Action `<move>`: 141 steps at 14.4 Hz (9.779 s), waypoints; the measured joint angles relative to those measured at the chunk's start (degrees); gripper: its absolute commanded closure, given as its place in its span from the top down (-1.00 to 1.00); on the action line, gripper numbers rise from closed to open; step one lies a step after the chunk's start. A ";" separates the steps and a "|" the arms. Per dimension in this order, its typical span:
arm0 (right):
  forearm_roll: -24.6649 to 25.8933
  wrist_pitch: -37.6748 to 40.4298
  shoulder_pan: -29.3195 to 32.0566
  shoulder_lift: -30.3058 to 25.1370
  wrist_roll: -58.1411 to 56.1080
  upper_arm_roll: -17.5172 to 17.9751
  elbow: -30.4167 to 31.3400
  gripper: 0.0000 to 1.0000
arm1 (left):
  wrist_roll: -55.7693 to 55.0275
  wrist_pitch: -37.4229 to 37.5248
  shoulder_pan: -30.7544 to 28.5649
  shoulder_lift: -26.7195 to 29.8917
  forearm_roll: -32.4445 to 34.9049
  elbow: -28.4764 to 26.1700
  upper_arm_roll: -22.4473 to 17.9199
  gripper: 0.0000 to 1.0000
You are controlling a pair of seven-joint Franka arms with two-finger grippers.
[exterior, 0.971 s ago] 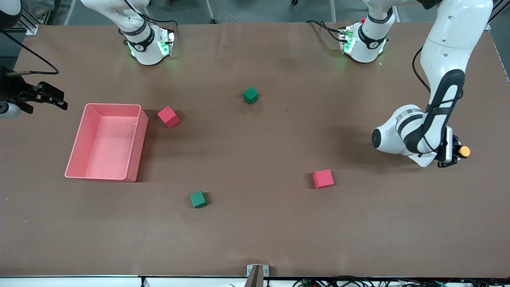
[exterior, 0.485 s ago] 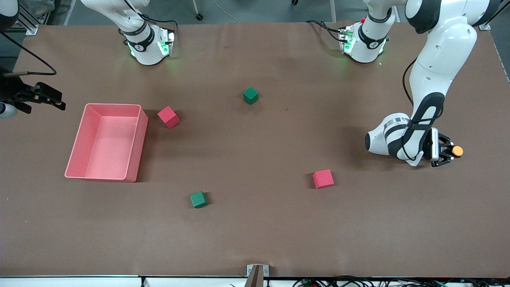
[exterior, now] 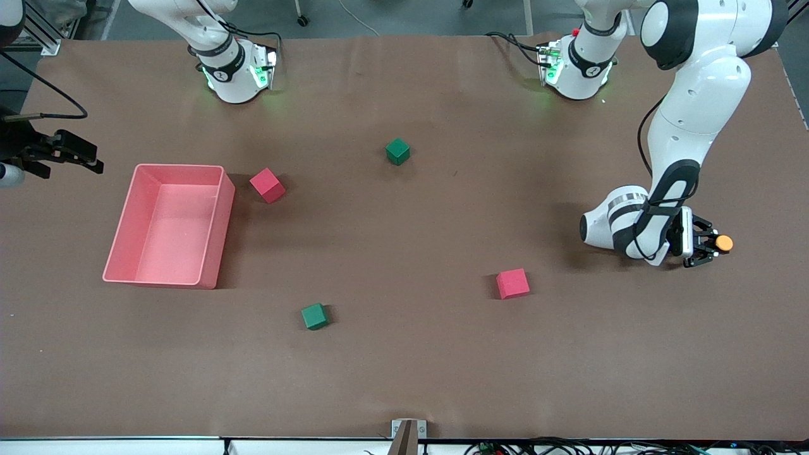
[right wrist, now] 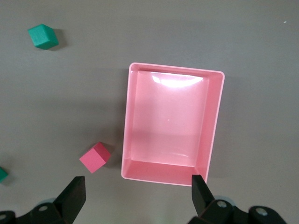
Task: Place and upright button with both arms
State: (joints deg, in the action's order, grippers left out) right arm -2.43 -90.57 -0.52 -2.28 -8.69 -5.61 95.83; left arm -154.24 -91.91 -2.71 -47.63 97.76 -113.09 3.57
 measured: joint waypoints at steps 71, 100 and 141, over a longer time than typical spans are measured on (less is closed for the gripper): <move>-1.17 -0.05 0.17 2.55 -0.70 0.90 -0.81 1.00 | 92.52 -13.62 -1.80 20.18 -60.87 21.98 5.96 1.00; 1.84 1.60 0.55 1.09 -0.76 0.28 -3.88 1.00 | 144.47 8.03 -2.78 38.30 -98.42 32.80 6.59 1.00; 1.80 4.30 0.61 0.87 -1.79 -0.06 -9.03 1.00 | 152.06 8.71 3.14 54.04 -100.42 22.74 0.76 1.00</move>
State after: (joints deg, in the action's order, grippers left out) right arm -0.63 -86.27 0.08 -1.40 -10.49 -5.67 86.79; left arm -2.18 -83.20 0.43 6.41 -2.66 -90.35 4.34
